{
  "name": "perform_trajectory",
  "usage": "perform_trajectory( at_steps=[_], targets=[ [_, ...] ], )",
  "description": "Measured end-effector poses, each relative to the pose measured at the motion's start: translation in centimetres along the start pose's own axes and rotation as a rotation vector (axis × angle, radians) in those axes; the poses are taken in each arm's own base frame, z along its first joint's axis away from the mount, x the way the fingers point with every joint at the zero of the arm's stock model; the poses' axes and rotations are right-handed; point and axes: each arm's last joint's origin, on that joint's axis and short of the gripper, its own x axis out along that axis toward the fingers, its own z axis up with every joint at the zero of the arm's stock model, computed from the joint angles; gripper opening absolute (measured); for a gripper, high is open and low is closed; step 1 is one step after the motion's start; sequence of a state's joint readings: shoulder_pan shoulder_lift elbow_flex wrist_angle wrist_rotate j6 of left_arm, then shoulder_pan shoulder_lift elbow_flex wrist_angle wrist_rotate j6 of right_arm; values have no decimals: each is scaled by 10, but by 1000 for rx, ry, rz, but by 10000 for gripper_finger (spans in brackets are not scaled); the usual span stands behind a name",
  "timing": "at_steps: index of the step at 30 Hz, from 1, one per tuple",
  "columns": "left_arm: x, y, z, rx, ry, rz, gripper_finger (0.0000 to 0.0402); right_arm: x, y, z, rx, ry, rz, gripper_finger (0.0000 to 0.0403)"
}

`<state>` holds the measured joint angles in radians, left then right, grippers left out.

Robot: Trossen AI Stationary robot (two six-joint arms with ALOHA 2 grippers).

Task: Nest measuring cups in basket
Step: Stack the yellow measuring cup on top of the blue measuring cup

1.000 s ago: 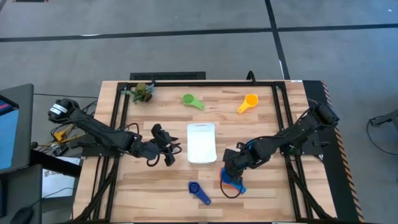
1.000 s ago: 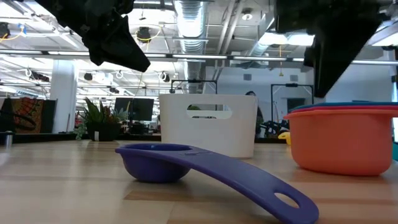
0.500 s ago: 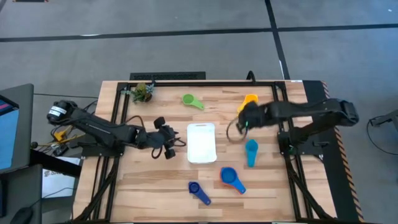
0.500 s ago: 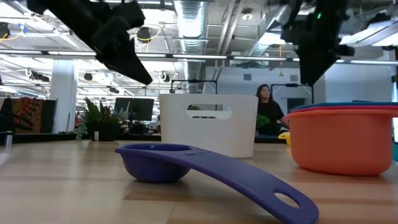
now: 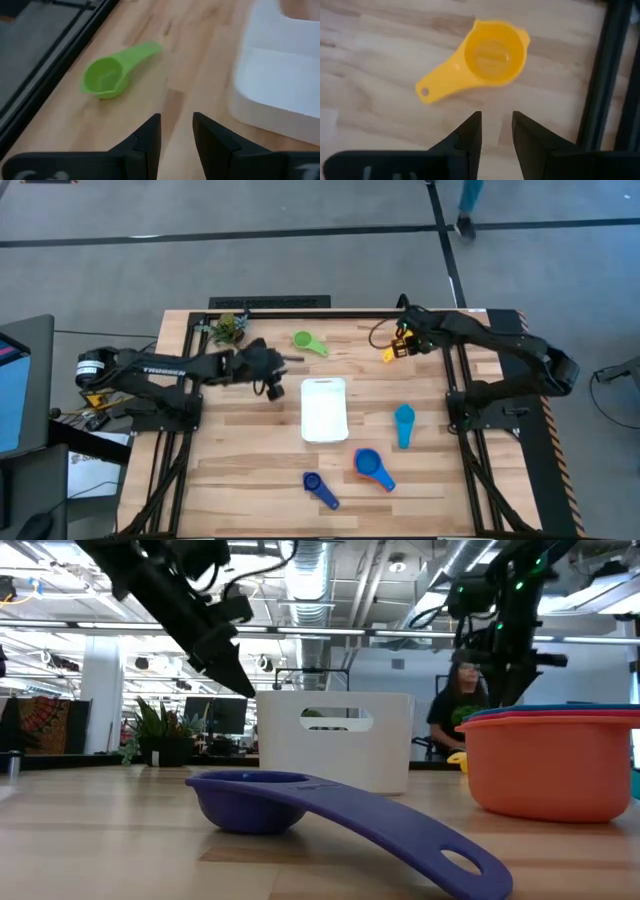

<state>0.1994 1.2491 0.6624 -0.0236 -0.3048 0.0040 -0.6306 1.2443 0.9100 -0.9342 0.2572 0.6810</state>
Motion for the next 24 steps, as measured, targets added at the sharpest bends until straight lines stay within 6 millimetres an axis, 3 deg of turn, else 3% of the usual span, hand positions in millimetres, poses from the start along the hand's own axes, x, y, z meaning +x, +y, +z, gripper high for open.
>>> perform_trajectory(
  at_steps=[4,13,24],
  targets=[
    [6,20,-1,-31,10,-17,103,18,-2,11,-22,52,6,119],
    [10,40,-2,35,-5,-110,102,41,11,7,9,146,-36,127],
    [12,70,-6,48,-13,-139,102,63,-18,32,242,129,-113,123]
  ],
)
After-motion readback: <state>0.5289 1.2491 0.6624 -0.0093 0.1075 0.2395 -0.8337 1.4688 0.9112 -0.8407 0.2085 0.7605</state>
